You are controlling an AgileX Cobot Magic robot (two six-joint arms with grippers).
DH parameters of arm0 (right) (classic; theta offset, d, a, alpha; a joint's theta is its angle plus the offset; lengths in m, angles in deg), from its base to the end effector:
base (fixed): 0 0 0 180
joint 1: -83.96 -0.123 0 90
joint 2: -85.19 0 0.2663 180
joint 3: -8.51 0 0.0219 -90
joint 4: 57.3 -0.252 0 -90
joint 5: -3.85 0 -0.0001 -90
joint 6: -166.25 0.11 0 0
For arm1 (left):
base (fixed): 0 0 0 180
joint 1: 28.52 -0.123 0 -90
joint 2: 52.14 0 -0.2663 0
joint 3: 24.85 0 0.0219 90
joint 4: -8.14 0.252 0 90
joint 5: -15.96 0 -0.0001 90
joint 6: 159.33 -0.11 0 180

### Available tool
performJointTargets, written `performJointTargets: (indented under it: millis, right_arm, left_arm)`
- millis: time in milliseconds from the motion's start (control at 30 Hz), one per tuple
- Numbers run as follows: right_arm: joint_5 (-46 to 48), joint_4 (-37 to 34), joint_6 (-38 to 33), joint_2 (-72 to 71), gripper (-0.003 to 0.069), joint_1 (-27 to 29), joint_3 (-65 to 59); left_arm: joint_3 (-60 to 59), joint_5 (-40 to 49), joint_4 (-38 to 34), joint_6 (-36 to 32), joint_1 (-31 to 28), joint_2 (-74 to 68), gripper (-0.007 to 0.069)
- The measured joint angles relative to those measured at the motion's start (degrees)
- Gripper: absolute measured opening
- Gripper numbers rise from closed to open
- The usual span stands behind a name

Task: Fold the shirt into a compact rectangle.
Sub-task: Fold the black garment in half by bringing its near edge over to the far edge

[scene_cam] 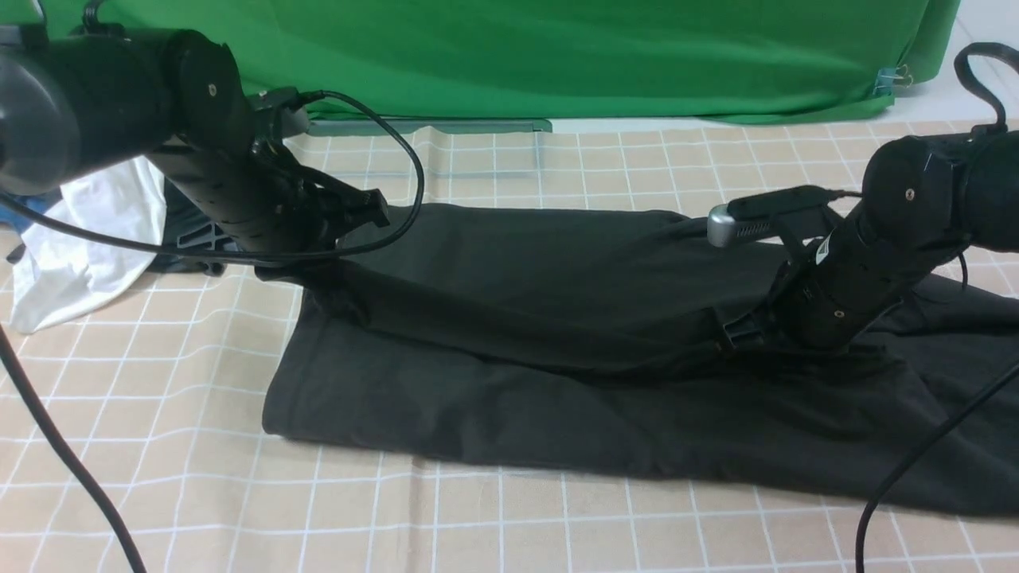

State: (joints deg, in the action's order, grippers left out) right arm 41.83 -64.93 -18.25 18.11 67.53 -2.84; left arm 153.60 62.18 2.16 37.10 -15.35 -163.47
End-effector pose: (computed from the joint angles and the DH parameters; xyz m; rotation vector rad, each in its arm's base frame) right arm 0.3409 0.1099 0.1402 -0.3863 2.8120 0.1849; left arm 0.3651 -0.0939 0.1909 -0.1613 2.7962 -0.2520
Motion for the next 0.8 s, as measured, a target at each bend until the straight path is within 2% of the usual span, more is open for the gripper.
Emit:
performJointTargets:
  millis: [600,800]
  right_arm:
    - [6.3,3.0,-1.7,-1.6,0.0046,0.0,8.2]
    - [7.3,3.9,-1.8,-1.6,0.0046,0.2,11.8]
  left_arm:
    - [2.5,1.9,-0.6,-0.1,0.0,0.5,0.0034]
    - [6.9,2.6,-2.0,0.0,-0.8,0.5,0.0034]
